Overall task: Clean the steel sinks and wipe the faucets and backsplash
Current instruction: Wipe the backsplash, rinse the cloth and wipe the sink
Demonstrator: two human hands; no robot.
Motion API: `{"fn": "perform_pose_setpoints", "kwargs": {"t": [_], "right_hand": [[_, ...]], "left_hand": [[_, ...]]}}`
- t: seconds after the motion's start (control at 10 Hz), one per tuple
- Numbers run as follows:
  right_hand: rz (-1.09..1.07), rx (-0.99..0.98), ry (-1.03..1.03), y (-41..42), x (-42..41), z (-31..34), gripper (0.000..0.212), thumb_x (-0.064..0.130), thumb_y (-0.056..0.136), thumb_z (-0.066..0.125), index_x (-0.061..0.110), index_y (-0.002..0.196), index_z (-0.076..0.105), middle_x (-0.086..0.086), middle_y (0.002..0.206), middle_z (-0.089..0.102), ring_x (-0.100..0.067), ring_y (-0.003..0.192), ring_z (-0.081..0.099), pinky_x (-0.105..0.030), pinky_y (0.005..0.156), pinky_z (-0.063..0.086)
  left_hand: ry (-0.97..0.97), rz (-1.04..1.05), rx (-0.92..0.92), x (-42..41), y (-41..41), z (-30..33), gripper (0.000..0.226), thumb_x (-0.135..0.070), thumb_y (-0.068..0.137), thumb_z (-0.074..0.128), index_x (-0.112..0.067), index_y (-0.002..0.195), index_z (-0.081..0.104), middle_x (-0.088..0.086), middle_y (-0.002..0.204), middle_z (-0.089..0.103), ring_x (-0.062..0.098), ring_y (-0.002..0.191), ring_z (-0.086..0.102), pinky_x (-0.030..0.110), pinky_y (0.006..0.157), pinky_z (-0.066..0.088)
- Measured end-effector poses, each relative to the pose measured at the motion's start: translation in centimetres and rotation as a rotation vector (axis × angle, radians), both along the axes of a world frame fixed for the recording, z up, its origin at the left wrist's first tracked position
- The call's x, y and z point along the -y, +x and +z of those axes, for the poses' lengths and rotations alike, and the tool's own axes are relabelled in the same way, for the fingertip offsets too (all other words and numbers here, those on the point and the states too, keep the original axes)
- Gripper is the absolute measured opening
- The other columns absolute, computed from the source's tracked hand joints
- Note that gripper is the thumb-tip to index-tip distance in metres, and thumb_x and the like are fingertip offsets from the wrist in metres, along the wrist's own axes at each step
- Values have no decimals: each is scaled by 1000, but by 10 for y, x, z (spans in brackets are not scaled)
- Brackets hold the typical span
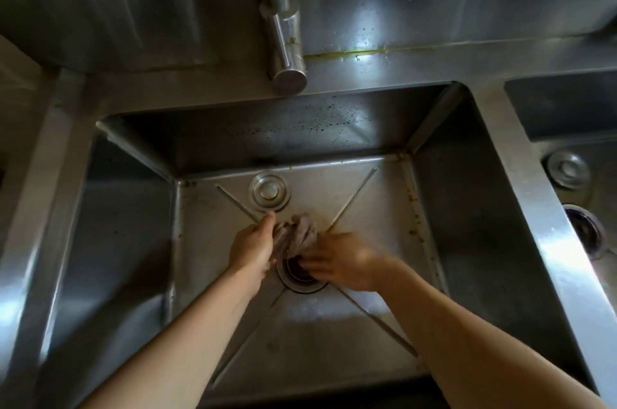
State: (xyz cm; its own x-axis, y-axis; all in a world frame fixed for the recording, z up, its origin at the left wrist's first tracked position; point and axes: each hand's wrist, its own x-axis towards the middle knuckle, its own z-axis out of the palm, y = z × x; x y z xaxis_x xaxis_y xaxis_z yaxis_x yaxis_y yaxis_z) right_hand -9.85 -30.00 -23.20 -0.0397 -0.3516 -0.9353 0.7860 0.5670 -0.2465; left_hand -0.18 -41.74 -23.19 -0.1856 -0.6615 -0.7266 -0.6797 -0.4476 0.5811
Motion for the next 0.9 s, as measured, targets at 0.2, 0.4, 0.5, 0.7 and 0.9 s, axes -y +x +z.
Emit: {"fn": "perform_pose_setpoints", "kwargs": {"t": [0.2,0.4,0.5,0.7,0.9], "right_hand": [[513,-546,-124,14,-12,10,40,-1,95,42,18,128,52,-5,126,54,-17,114,50,-26,96,44],[213,-301,-169,11,-27,17,32,17,94,49,9,125,55,-7,104,63,-20,96,59,-32,71,55],[34,-146,-355,3,-33,44,29,17,97,52,8,124,52,-17,111,64,-33,104,63,-45,82,55],[-57,-651,-223,-17,-46,45,25,-25,84,43,-5,95,52,-5,81,54,-25,89,59,-17,65,51],[33,-680,-299,-26,-57,70,31,-9,93,44,1,119,58,-7,96,63,-7,76,59,-8,56,47]], "left_hand": [[12,111,21,-18,10,23,41,-51,94,46,-13,87,59,7,62,53,12,35,34,14,34,22],[-113,24,-6,-40,13,28,31,-42,94,50,-14,83,56,9,70,56,20,50,45,21,41,30],[-38,-36,-80,-49,7,36,24,-37,94,53,-16,87,62,10,89,67,26,79,61,28,64,44],[-99,-422,398,-73,8,42,39,-28,98,40,-21,136,46,6,141,46,29,131,40,38,111,28],[52,-339,-270,-84,-15,82,34,-20,83,71,-18,116,60,0,112,67,15,106,60,23,91,43]]}}
